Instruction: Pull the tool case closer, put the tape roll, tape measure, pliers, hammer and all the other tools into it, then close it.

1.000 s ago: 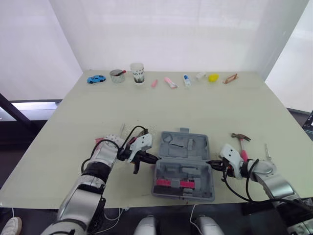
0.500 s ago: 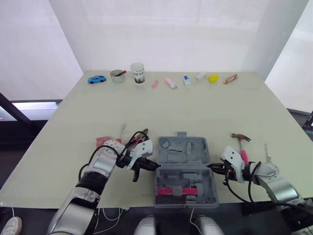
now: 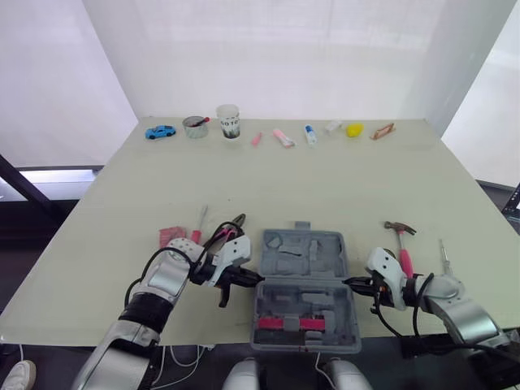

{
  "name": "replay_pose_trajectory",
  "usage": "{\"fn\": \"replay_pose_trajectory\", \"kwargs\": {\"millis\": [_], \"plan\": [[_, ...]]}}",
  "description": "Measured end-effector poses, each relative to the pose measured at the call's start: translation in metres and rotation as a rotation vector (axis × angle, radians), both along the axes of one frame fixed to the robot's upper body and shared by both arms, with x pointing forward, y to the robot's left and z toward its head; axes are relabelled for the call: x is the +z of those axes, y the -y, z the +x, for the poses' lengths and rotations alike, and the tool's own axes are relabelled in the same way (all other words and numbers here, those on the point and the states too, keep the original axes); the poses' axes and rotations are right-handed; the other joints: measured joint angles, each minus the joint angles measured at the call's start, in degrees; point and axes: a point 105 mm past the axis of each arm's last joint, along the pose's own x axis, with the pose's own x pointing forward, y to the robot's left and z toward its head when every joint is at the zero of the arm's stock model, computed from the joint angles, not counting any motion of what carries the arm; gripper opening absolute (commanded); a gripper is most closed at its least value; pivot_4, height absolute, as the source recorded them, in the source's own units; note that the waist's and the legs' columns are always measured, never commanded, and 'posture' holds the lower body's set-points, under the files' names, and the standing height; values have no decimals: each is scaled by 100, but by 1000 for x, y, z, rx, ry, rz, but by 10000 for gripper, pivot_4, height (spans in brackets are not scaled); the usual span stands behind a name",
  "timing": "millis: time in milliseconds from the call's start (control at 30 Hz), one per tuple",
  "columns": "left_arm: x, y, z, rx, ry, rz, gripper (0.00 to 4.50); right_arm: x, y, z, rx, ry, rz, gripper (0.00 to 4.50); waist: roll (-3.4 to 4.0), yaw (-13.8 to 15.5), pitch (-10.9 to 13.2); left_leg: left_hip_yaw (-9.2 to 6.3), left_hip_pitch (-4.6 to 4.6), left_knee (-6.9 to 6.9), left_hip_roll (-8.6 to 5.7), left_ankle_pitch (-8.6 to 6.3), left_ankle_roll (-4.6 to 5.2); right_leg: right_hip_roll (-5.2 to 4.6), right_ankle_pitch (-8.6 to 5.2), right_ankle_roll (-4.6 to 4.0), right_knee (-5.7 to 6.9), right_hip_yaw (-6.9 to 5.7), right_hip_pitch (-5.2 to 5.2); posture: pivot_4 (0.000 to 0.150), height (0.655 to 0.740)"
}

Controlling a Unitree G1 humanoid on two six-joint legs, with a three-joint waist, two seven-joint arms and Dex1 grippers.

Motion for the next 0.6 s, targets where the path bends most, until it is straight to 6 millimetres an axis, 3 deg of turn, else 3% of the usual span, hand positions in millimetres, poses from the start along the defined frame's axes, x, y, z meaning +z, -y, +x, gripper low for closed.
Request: {"fn": "replay_pose_trajectory", "kwargs": {"millis": [600], "plan": [[-2, 5, -5, 7, -16, -10, 0, -1, 3, -3, -4, -13, -8, 974, 0, 19, 0, 0, 1, 2, -1, 0, 0, -2, 0, 0, -4, -5, 7, 1500, 7400]]}}
